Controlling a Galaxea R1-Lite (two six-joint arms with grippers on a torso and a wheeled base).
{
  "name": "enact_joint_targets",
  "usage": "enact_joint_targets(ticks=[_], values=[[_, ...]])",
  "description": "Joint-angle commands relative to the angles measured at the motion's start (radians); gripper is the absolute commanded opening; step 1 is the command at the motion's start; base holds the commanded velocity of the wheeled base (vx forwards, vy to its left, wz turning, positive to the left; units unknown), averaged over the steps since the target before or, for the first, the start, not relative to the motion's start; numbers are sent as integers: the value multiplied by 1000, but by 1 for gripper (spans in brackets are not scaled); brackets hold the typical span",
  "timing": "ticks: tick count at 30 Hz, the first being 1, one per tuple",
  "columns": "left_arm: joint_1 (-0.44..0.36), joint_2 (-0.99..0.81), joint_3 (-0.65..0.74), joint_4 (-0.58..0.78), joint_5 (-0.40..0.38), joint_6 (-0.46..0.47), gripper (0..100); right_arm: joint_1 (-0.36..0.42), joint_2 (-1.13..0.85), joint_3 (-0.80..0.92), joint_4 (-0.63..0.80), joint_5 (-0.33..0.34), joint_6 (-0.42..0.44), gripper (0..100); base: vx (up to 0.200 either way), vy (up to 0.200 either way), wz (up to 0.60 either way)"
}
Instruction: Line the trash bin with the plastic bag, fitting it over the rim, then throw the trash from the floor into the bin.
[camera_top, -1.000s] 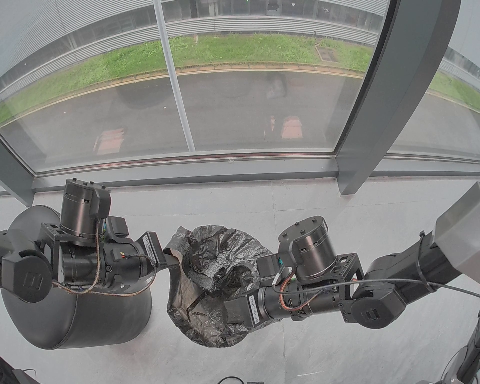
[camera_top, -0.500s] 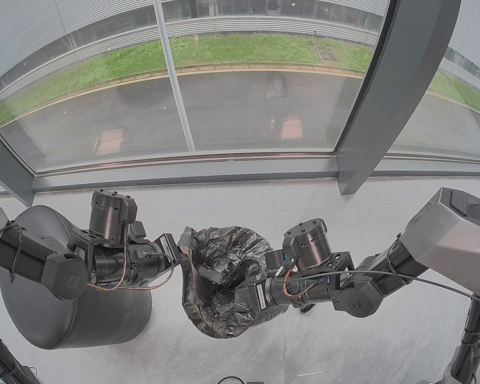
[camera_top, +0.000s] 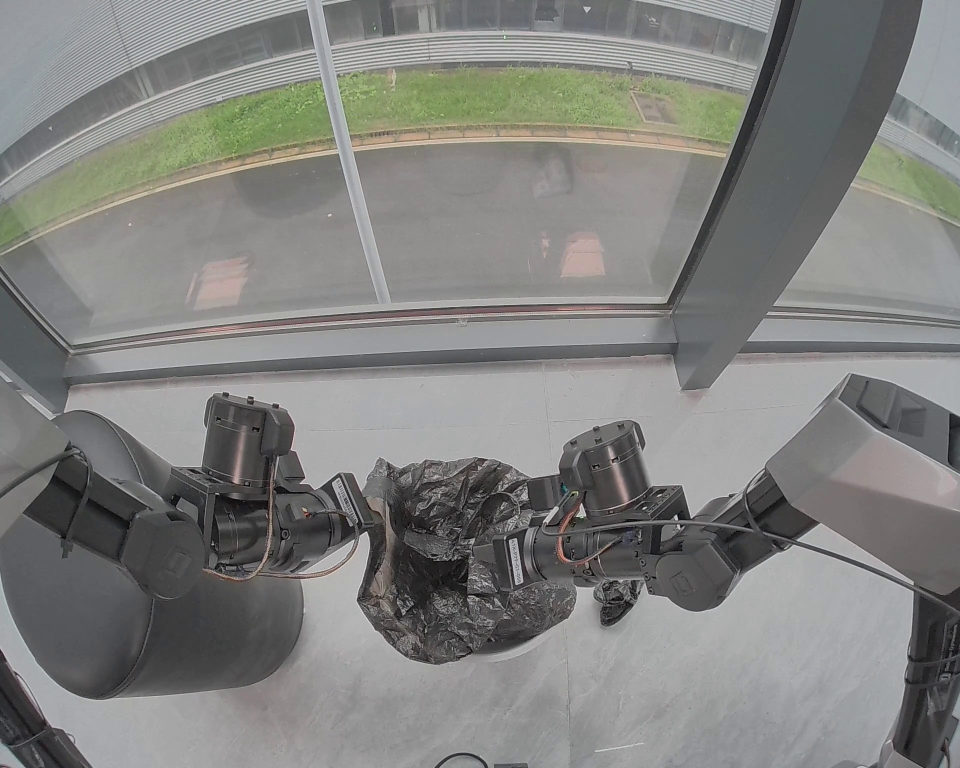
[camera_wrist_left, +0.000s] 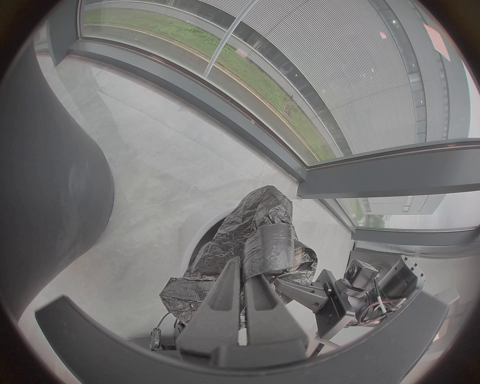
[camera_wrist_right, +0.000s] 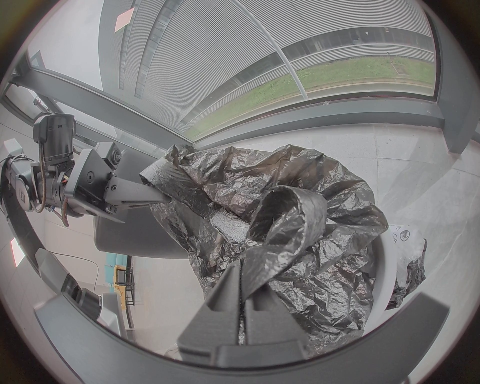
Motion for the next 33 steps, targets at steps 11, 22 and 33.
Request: enact_joint_targets(ticks=[11,22,33], values=[[-3,14,57,-1,0,-11,0,7,-95,268,-106,-39,-4,0,0,0,0],[-12,29,97,-1,0,-12,0,-24,-134,434,-189,-44,-7,0,0,0,0],[-12,138,95,-134,2,-11,0,-75,-25,437,-278,-93,-13,0,0,0,0]])
